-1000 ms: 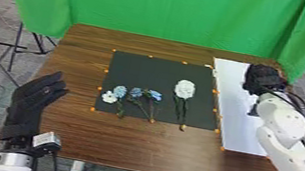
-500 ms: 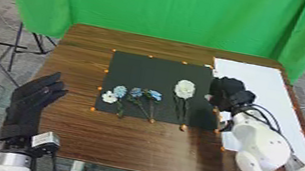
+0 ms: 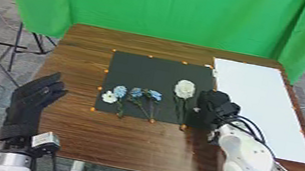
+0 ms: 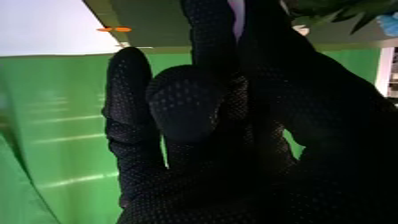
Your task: Arrange flowers
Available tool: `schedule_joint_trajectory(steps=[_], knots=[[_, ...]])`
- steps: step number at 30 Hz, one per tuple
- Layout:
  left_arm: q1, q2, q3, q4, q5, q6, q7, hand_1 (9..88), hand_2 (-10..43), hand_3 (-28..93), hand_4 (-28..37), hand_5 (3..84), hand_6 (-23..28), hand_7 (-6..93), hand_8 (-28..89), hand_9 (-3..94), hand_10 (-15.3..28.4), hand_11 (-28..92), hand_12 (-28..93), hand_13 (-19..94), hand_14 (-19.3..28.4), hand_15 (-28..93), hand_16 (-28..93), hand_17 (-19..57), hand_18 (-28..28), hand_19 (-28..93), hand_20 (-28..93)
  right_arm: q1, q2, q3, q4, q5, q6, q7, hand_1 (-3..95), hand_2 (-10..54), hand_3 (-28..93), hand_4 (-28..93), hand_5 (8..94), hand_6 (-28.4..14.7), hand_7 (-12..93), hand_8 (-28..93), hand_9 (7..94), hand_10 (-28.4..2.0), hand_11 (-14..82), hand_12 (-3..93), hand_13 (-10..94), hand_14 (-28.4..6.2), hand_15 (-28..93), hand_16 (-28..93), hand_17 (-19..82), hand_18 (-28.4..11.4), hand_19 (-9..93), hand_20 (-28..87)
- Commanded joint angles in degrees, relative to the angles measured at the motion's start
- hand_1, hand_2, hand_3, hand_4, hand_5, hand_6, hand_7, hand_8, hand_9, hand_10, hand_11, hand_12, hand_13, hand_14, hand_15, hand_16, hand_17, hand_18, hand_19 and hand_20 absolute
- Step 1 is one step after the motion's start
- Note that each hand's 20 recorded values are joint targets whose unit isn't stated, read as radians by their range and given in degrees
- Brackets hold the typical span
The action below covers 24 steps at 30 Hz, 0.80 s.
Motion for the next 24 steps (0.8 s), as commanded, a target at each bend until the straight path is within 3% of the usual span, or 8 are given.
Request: schedule_joint_trajectory(steps=[1, 14, 18, 24], knots=[[0.66, -0.55, -0.04, -0.21, 0.38, -0.27, -0.21, 27.1, 3.3, 83, -18.7, 43.2, 12.4, 16.2, -11, 34.9, 20.3, 41, 7, 25, 27.3, 67, -18, -9.1, 21.2, 60, 4, -1.29, -1.91, 1.72, -1.06, 0.44, -1.47, -0.39, 49.6, -9.5, 79, -28, 75.7, -0.7, 27, -1, 88.0, -7.0, 13.6, 34.8, 78, -3.7, 71, 20, 40, -17.9, 93, 2], [0.93, -0.79, -0.22, -0.21, 0.65, -0.41, -0.58, 27.4, 3.4, 83, -18.5, 43.3, 12.4, 16.3, -11, 34.9, 20.3, 40, 7, 25, 27.2, 67, -18, -9.1, 21.2, 60, 4, -3.32, -4.26, 3.54, -2.91, -1.03, -5.98, -0.53, 44.6, -9.5, 79, -28, 73.4, -2.4, 24, 0, 82.9, -9.5, 22.2, 28.1, 77, -4.8, 72, 20, 39, -18.9, 93, 2], [1.05, -0.80, -0.19, -0.25, 0.82, -0.59, -0.74, 27.5, 3.4, 83, -18.4, 43.3, 12.4, 16.2, -11, 34.9, 20.3, 40, 7, 25, 27.2, 68, -18, -9.1, 21.2, 60, 4, -3.47, -2.70, 3.24, -3.78, -2.52, -5.75, 0.50, 40.0, -9.5, 82, -28, 70.4, -2.9, 22, -3, 78.4, -12.0, 28.4, 22.4, 75, -5.7, 73, 19, 37, -19.8, 93, 1], [1.76, -0.62, -0.42, -0.32, 0.54, -0.18, -0.23, 27.5, 3.4, 83, -18.3, 43.4, 12.5, 16.2, -11, 34.9, 20.3, 41, 7, 25, 27.2, 68, -18, -9.1, 21.2, 60, 4, -2.88, 1.70, 0.72, -6.35, -5.98, 0.90, 4.43, 32.4, -9.1, 81, -24, 68.7, -4.4, 20, -12, 75.4, -14.8, 30.7, 18.5, 73, -8.1, 74, 19, 36, -22.3, 93, 1]])
